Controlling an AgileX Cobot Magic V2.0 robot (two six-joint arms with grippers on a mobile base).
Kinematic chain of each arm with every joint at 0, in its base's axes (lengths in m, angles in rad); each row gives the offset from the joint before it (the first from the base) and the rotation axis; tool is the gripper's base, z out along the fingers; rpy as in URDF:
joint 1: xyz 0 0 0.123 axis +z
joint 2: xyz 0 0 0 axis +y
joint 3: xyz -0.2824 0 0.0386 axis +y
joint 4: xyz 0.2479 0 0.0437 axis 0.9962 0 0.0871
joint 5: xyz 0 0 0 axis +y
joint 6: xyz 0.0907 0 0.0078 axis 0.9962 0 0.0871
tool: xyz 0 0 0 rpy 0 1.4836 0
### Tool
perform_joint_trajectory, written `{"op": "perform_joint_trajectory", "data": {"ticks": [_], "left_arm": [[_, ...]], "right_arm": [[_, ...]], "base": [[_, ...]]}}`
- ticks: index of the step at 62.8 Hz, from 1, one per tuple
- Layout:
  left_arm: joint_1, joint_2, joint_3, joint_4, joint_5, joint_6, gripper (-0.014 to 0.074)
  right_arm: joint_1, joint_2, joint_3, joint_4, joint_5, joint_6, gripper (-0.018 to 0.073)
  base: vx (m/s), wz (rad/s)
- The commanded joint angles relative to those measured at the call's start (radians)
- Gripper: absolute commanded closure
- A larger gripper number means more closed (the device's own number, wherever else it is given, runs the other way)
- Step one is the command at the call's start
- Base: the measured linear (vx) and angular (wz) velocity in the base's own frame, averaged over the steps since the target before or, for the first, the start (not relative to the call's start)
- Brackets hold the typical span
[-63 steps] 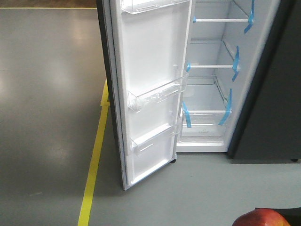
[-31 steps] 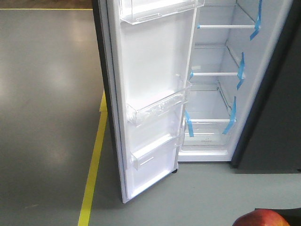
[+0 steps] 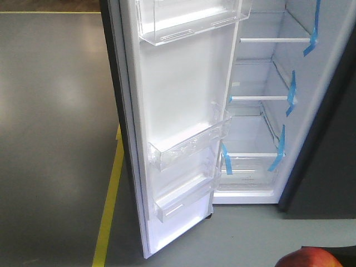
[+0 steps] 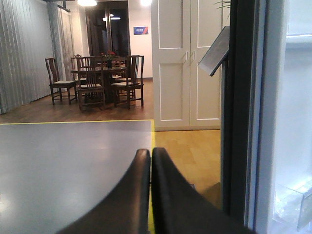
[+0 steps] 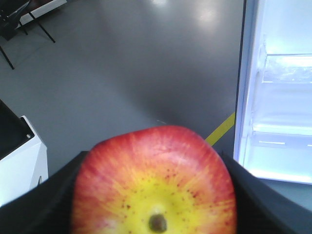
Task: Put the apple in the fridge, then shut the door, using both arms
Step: 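Approach the open refrigerator door bins with the apple held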
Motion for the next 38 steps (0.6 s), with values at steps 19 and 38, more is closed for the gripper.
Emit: {"op": "perform_joint_trajectory", "data": {"ticks": [19, 38], "left_arm": [[-0.001, -0.013, 0.021, -0.01, -0.071, -0.009, 0.0603], [-0.001, -0.013, 0.021, -0.01, -0.071, -0.009, 0.0603]], "right_arm": [[-0.001, 0.007, -0.027, 0.058, -0.037, -0.009, 0.0141], [-0.001, 0.007, -0.027, 0.058, -0.037, -0.009, 0.0141]], "base": [[0.14, 0.01], [0.11, 0.01]]}}
